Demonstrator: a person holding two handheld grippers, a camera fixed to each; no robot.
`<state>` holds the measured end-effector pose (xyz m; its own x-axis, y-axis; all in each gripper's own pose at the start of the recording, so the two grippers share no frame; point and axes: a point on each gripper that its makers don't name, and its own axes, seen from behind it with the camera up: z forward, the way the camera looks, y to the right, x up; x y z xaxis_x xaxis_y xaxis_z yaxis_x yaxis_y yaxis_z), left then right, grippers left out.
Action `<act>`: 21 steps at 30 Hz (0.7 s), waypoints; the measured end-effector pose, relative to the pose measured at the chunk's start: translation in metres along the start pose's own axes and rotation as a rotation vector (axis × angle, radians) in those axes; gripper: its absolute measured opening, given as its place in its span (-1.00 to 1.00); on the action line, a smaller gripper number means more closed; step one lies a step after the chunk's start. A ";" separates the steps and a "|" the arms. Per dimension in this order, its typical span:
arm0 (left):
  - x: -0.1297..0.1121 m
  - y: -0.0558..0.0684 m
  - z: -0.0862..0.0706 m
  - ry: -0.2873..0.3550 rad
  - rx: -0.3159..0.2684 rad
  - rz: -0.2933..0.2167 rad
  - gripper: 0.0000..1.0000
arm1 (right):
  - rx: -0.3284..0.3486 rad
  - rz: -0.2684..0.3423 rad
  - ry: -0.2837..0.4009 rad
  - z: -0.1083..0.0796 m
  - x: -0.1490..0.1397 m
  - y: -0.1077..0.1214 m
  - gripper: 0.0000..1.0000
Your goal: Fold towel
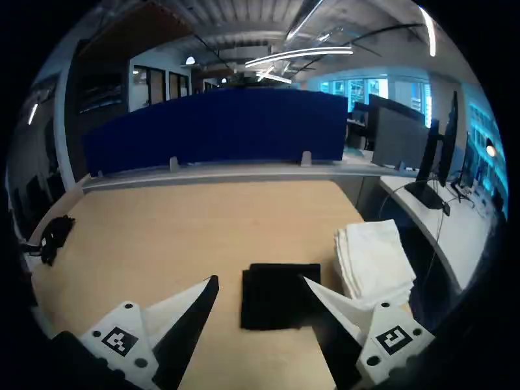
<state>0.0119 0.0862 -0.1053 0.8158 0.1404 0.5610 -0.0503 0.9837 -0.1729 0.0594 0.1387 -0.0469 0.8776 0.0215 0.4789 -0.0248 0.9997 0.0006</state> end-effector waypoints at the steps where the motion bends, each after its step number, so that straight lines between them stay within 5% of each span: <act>1: 0.002 0.000 0.000 0.009 -0.003 -0.001 0.83 | -0.005 0.000 0.031 -0.004 0.008 -0.002 0.84; 11: 0.022 -0.001 0.004 0.083 -0.014 -0.032 0.83 | -0.064 0.001 0.325 -0.047 0.081 -0.028 0.90; 21: 0.092 -0.021 -0.006 0.307 0.015 -0.043 0.83 | -0.062 -0.028 0.380 -0.055 0.097 -0.055 0.95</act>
<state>0.0919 0.0780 -0.0550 0.9532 0.0598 0.2965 -0.0183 0.9898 -0.1410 0.1721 0.0862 -0.0484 0.9927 -0.0146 0.1198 0.0206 0.9986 -0.0491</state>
